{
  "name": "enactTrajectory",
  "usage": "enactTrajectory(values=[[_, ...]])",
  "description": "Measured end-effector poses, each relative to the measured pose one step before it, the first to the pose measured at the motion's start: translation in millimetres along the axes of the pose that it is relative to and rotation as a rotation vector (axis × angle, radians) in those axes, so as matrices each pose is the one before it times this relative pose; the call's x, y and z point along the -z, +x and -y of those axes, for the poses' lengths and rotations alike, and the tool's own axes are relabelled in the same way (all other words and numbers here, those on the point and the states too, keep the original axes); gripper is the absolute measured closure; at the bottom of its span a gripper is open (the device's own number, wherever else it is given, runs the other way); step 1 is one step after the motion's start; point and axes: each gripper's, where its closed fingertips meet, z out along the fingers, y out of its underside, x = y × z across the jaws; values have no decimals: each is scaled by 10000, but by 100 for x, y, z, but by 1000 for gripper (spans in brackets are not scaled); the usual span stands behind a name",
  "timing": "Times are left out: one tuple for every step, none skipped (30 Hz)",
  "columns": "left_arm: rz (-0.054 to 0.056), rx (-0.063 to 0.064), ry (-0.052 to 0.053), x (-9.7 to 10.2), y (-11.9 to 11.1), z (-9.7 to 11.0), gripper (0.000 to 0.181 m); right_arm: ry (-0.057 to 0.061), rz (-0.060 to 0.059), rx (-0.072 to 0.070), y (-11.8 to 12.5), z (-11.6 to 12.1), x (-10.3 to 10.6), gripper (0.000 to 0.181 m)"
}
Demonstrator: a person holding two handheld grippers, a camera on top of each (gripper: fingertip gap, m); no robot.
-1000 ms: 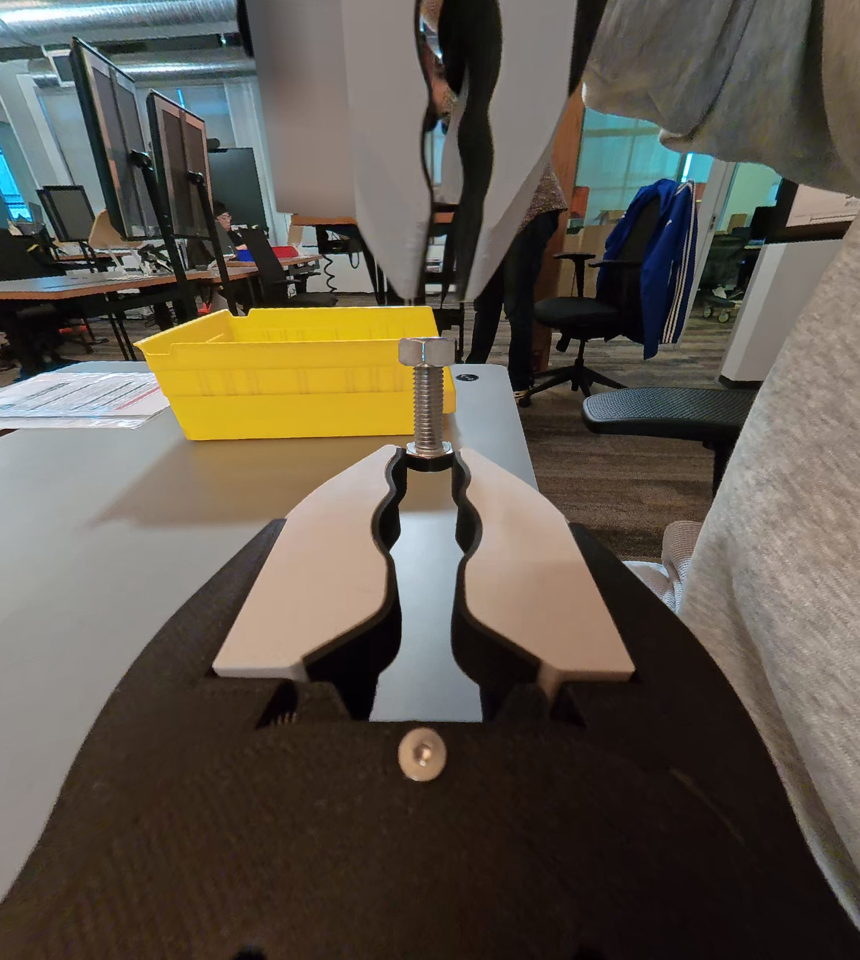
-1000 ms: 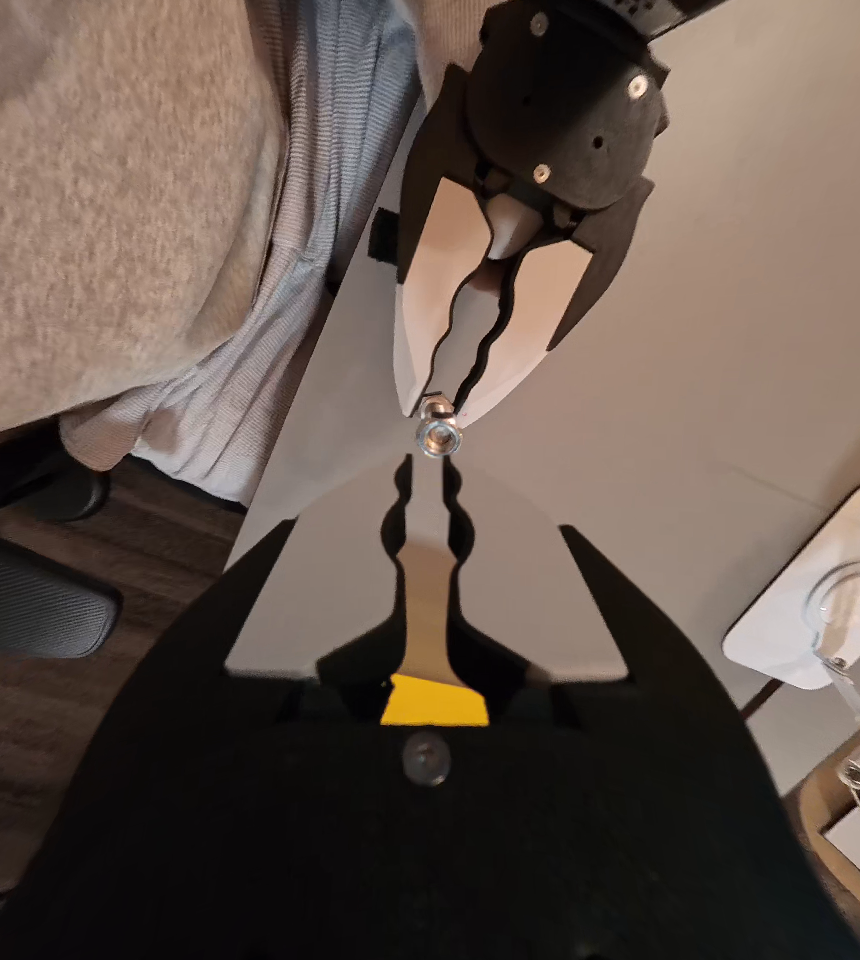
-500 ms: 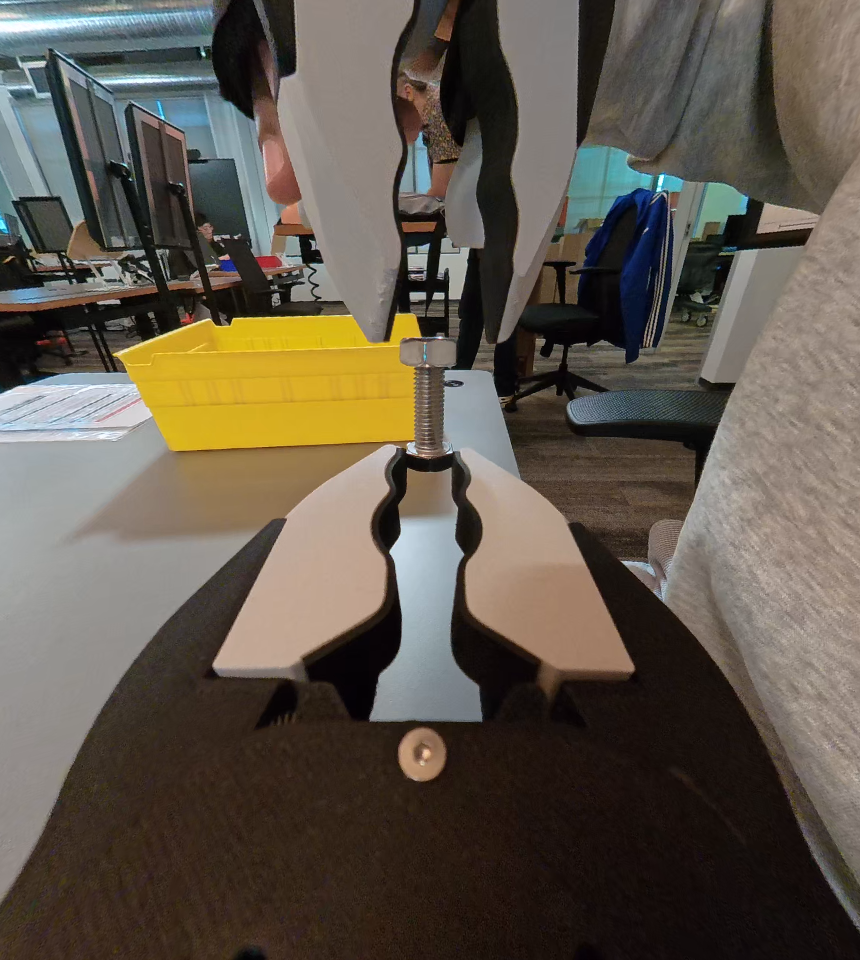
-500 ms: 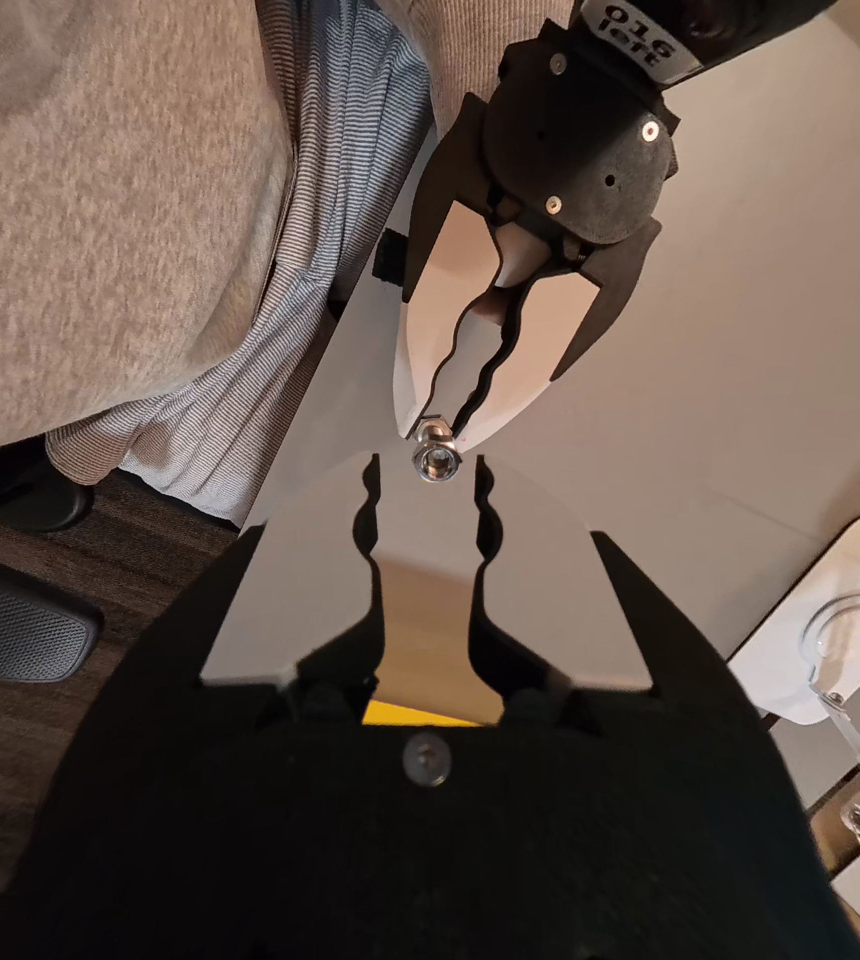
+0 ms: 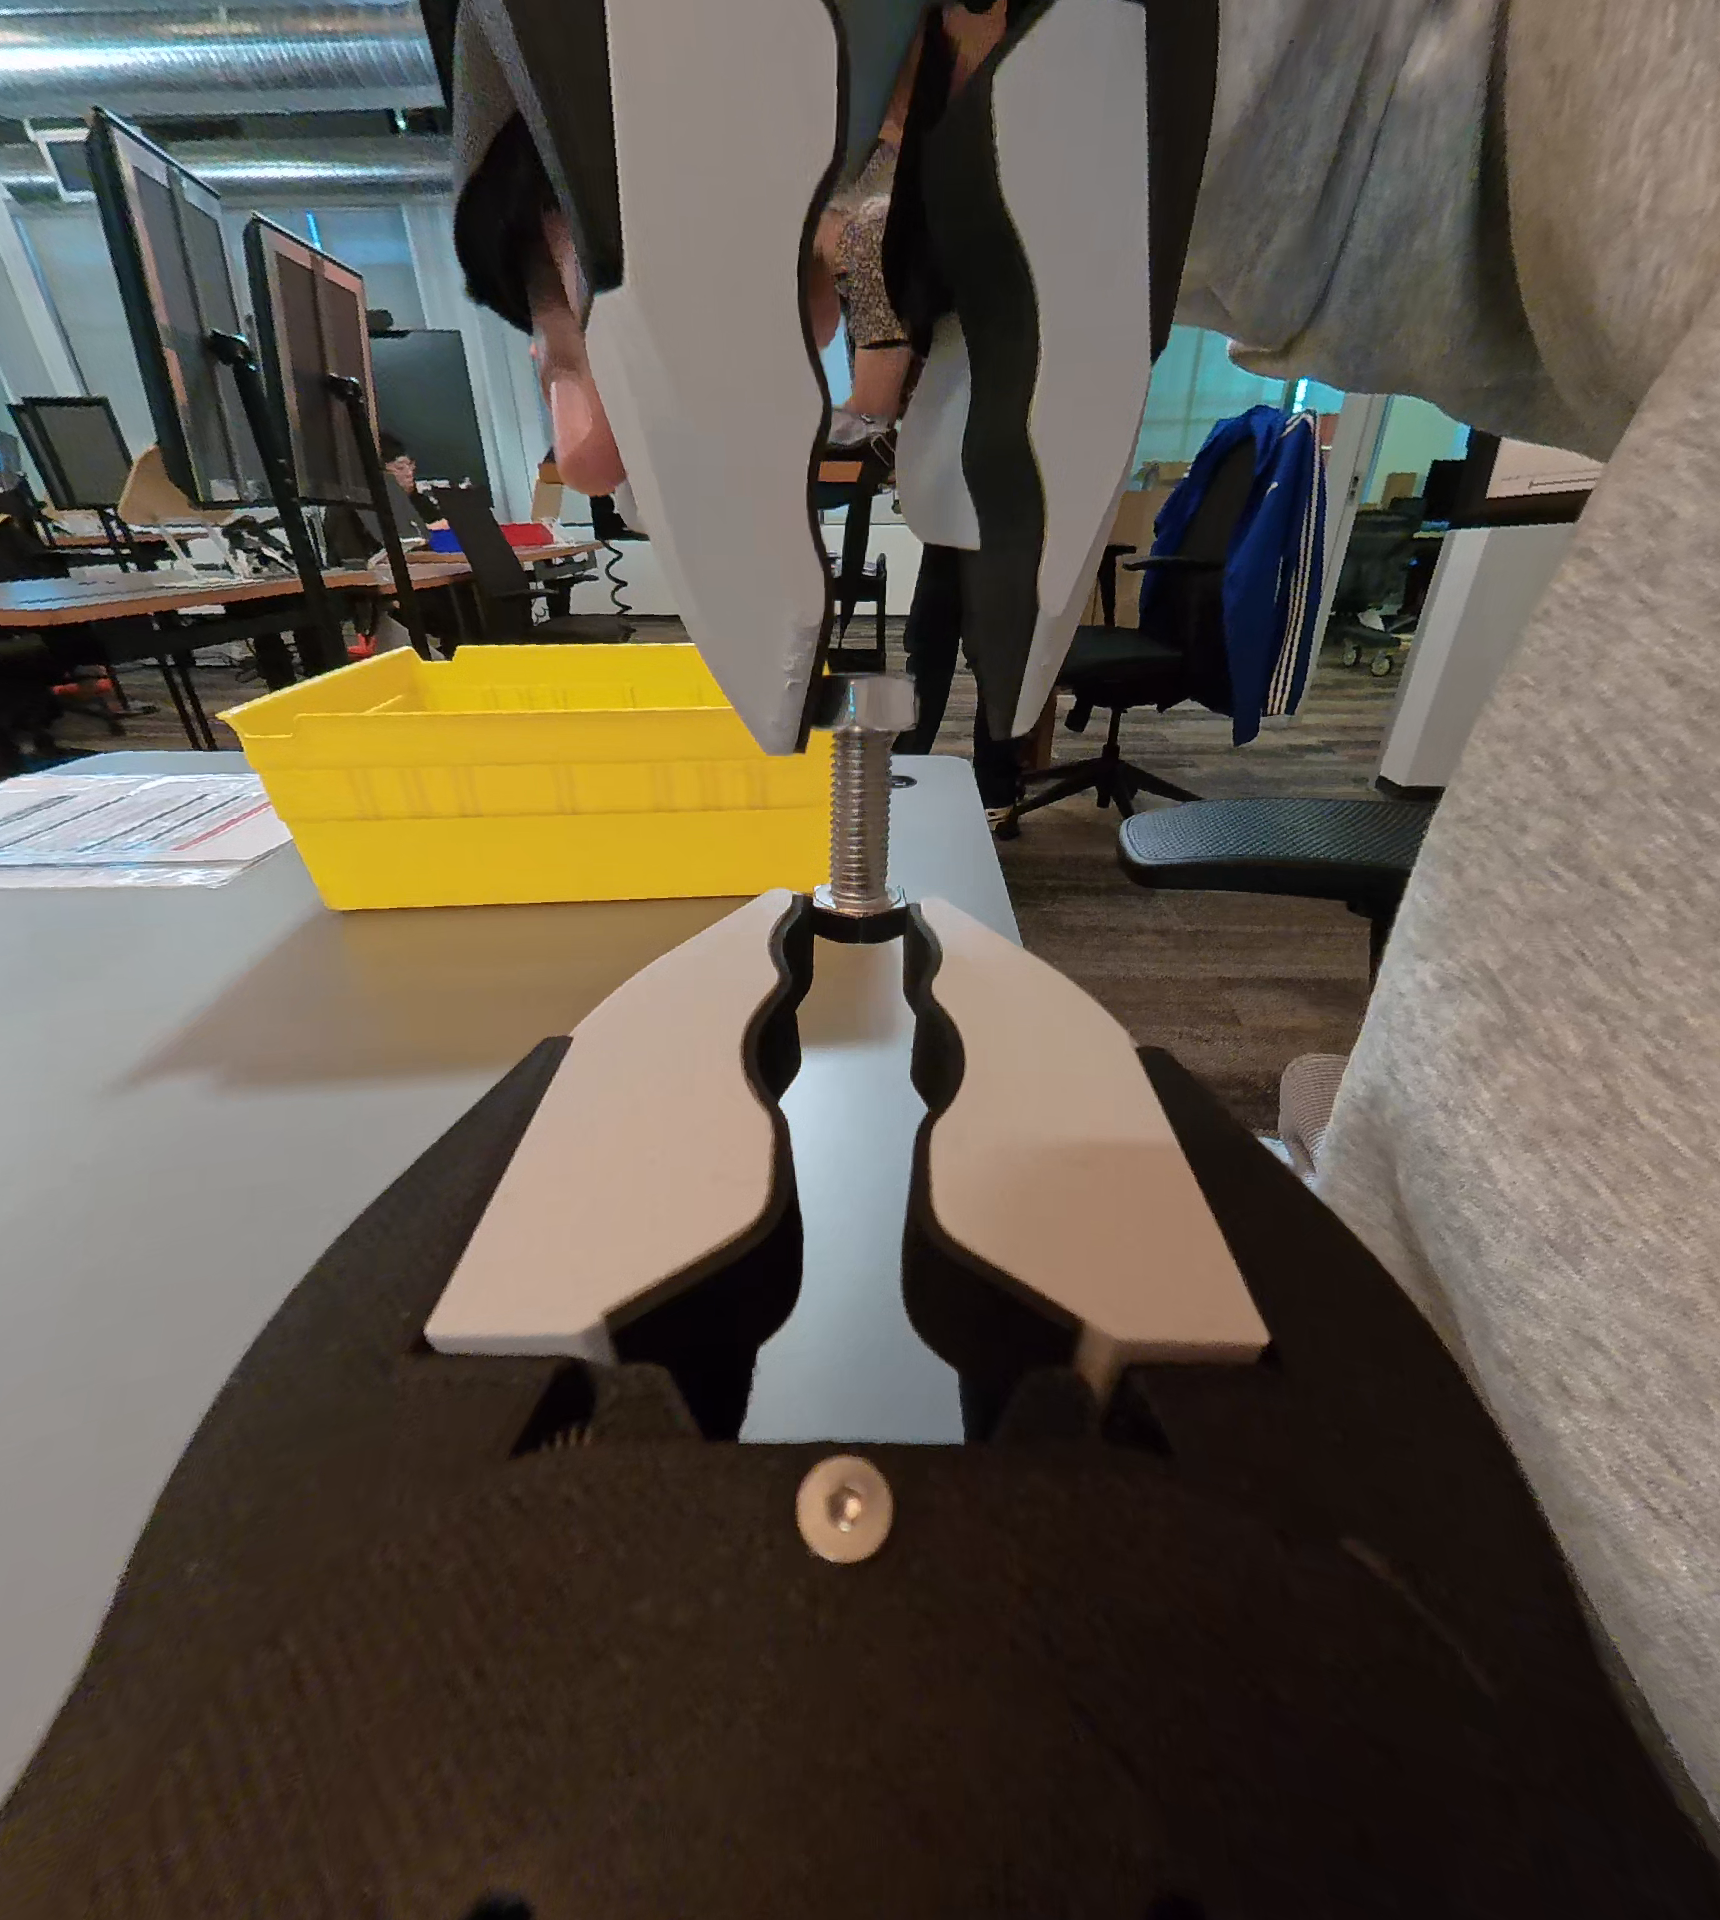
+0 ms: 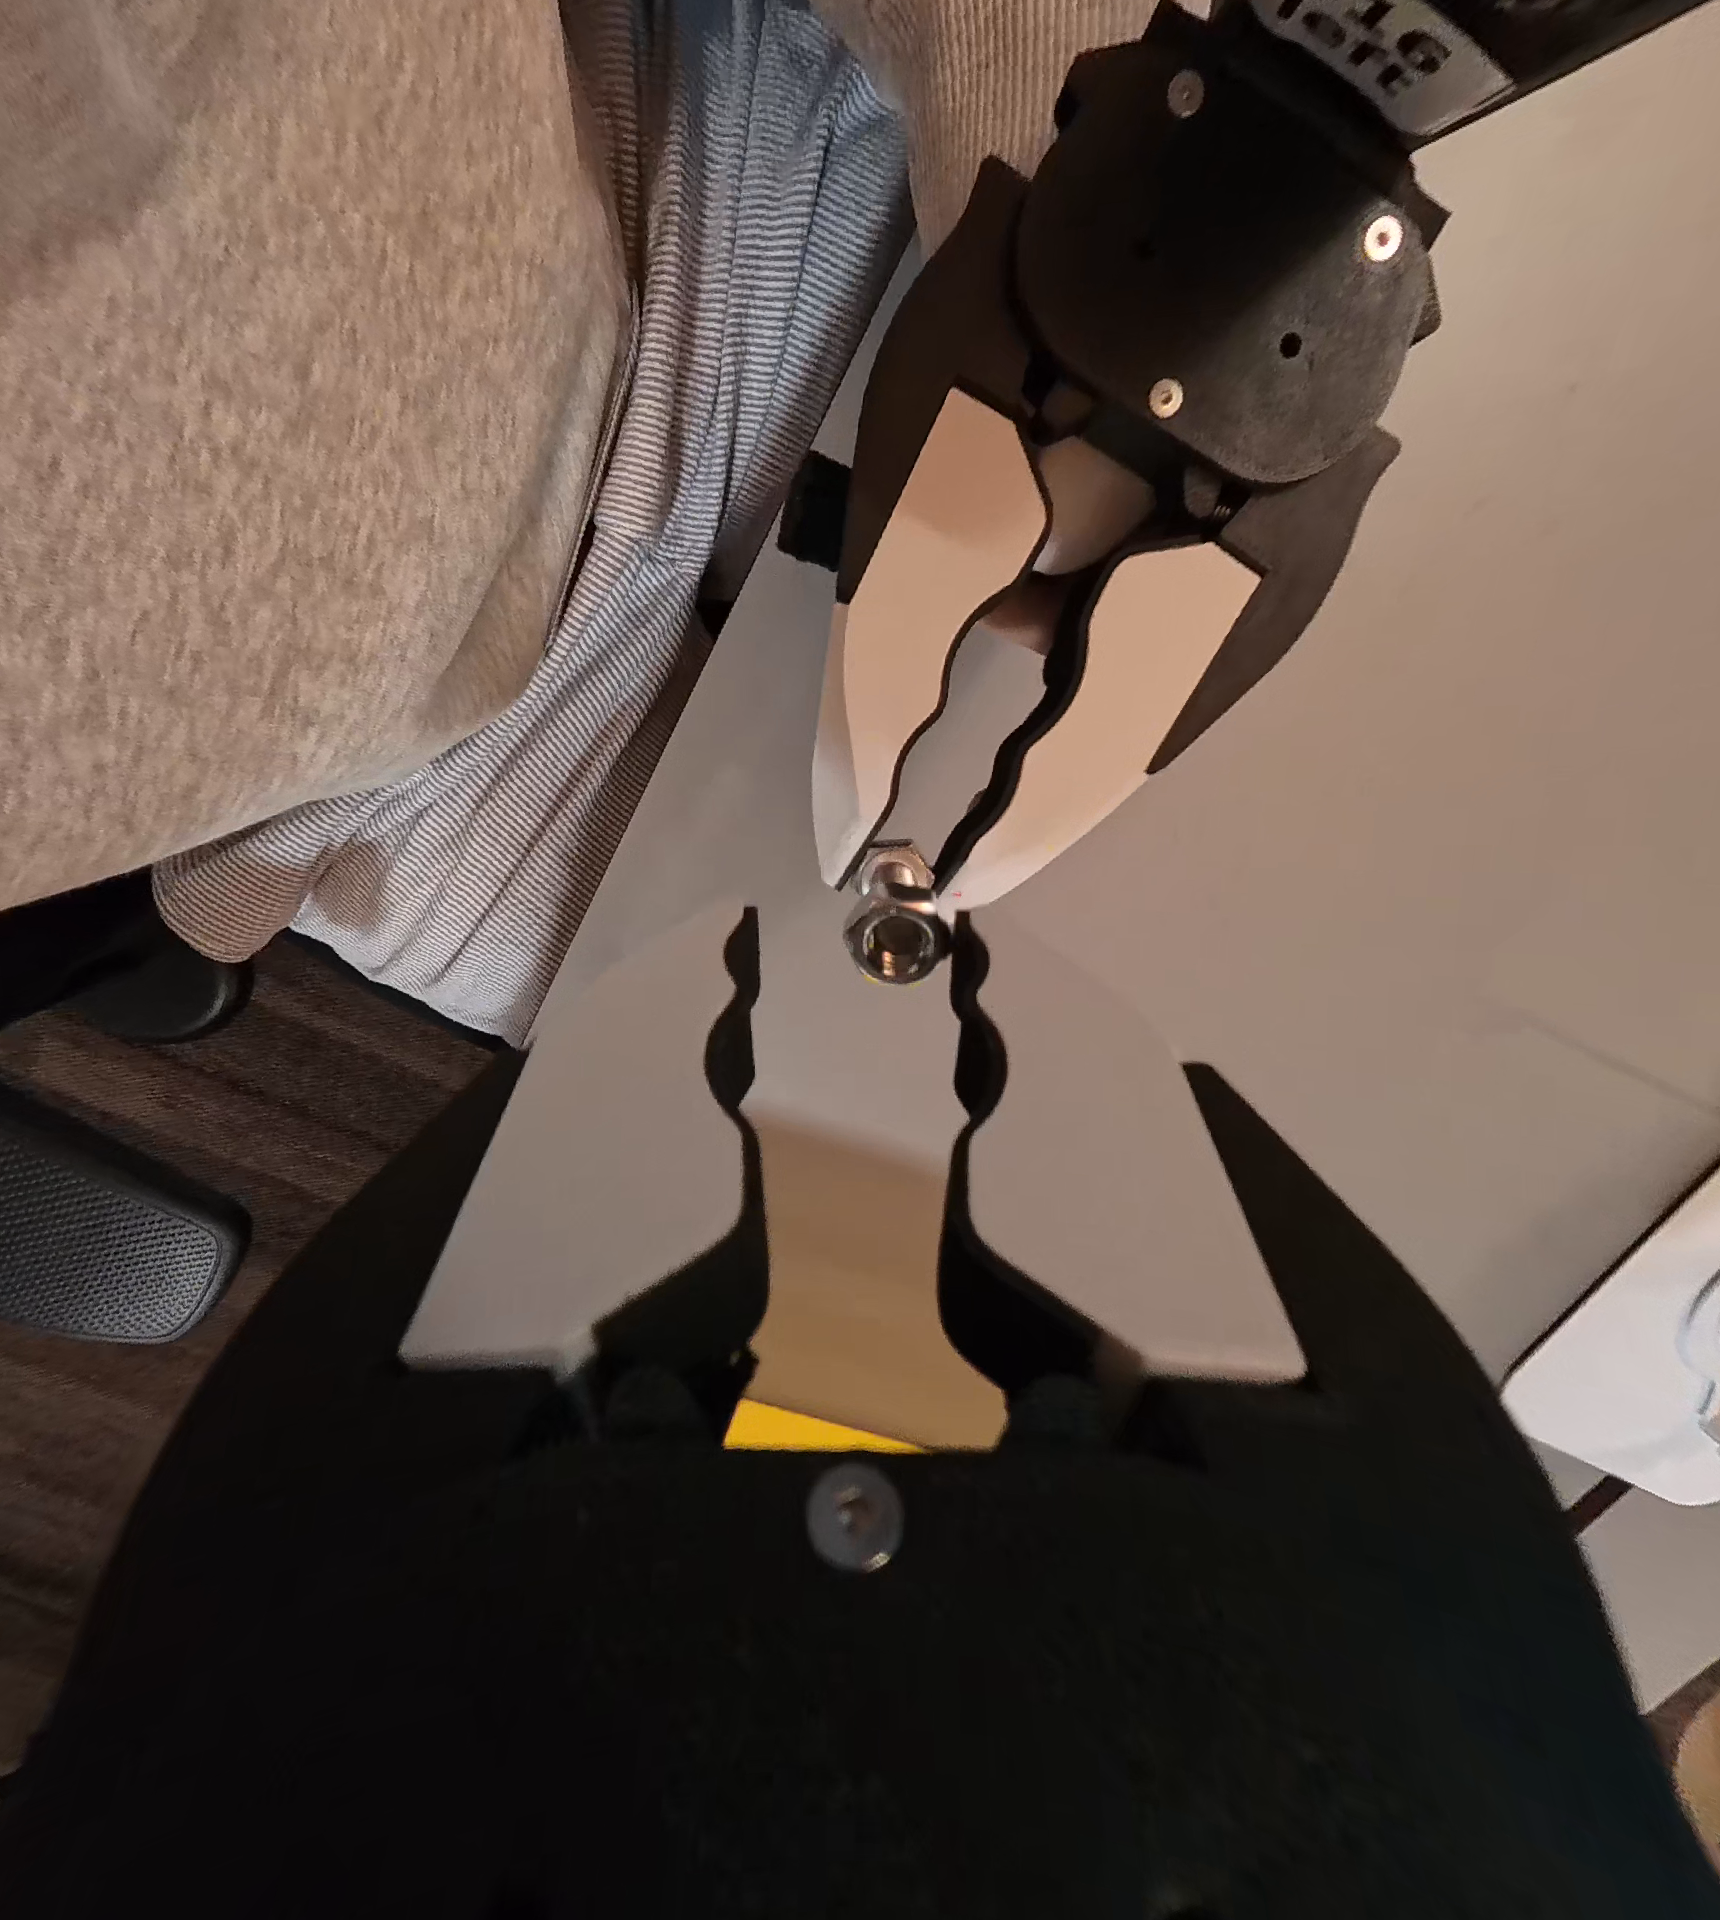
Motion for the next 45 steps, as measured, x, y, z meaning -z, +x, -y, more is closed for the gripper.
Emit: enactTrajectory(values=[[-4,36,19,11,-13,36,164,-3,11,-53,40,-72,5,145],[3,31,23,12,-16,32,164,-5,5,-66,68,-71,25,146],[6,30,23,17,-35,42,164,-25,9,-66,62,-105,11,146],[5,24,19,14,-23,37,164,-12,-2,-56,50,-74,10,146],[6,15,10,15,-18,35,164,23,-20,-44,62,-23,25,146],[8,5,8,18,-28,12,164,23,-26,-30,40,-3,32,146],[3,10,1,5,-10,1,164,-20,-58,-12,82,-25,24,146],[-2,9,-6,-9,3,-9,164,-49,-86,11,91,-61,36,146],[-4,0,-10,-2,10,-23,164,-39,-90,33,86,-27,46,147],[-11,-1,-15,-16,26,-32,164,-7,-70,49,52,7,78,147],[-14,-8,-15,-21,38,-33,164,23,-43,48,5,56,86,148],[-11,-15,-17,-16,37,-25,164,28,-27,42,-13,68,82,149],[-12,-14,-12,-24,30,-9,164,29,-30,46,-4,83,78,151],[-14,-7,-8,-9,30,-11,164,26,-32,55,-10,88,48,152],[-14,1,-4,-12,36,-6,164,3,-28,66,-9,52,35,154],[-15,1,-7,-8,15,-10,164,-6,-21,77,-34,41,3,155],[-11,-6,-8,0,24,-10,164,-5,-24,79,-21,46,-10,157],[-14,-6,-8,-3,18,-11,164,-13,-19,72,-7,25,-34,157],[-16,-11,-12,-11,43,-17,164,-24,-16,60,2,13,-39,158],[-17,-13,-12,-11,42,-17,164,-13,-9,53,-6,20,-45,159],[-24,-18,-9,-20,61,-3,164,-4,-6,56,-4,11,-47,160],[-27,-13,-7,-15,55,-1,164,-9,-4,62,-9,10,-54,161],[-23,-5,-12,-15,47,-18,164,-6,8,57,-29,14,-57,162],[-8,-13,-19,0,19,-36,164,-7,14,42,-29,27,-51,162],[-8,-6,-15,-7,13,-30,164,-19,7,31,-14,12,-34,162],[-6,14,-10,0,0,-23,164,-24,-2,31,-1,8,-20,162],[-3,10,-6,-3,-7,-8,164,-31,0,29,-3,1,-6,162],[-1,4,-7,-12,-11,-1,164,-43,9,21,-14,-23,5,162],[-3,7,-8,-14,16,8,164,-50,23,12,-16,-27,16,162],[13,4,-19,-19,-12,-7,164,-56,26,8,-31,-42,13,162],[39,-21,-51,-29,-39,-50,164,-64,31,8,-33,-50,-2,162],[17,-45,-64,-31,-2,-66,164,-60,49,-2,-57,-55,-14,162],[15,-36,-42,-23,10,-57,164,-43,55,-21,-64,-35,-27,162],[6,-9,-57,-33,17,-67,164,-46,41,-21,-33,-34,-57,162],[-1,-6,-60,-35,19,-70,164,-47,22,2,-31,-51,-60,162],[1,-13,-33,-24,32,-54,164,-40,14,14,-19,-47,-63,162],[-6,22,-18,-22,17,-34,164,-38,7,8,-28,-39,-54,162],[-3,21,-14,-19,0,-39,164,-39,-4,-2,3,-34,-36,162],[20,1,-22,-10,-36,-40,164,-52,-7,-6,10,-60,-36,162],[25,-20,-28,-7,-35,-27,164,-52,-6,-8,-1,-64,-24,162],[38,-24,-36,-26,-34,-37,164,-59,2,-20,2,-69,-22,162],[26,-10,-58,-27,-23,-57,164,-60,14,-32,-10,-76,-41,162],[26,-3,-78,-35,-18,-62,164,-51,13,-42,-4,-79,-46,162],[54,-15,-82,-37,-50,-76,164,-52,16,-69,-8,-92,-55,162],[45,-28,-77,-40,-25,-69,164,-37,29,-82,-15,-94,-54,162]])
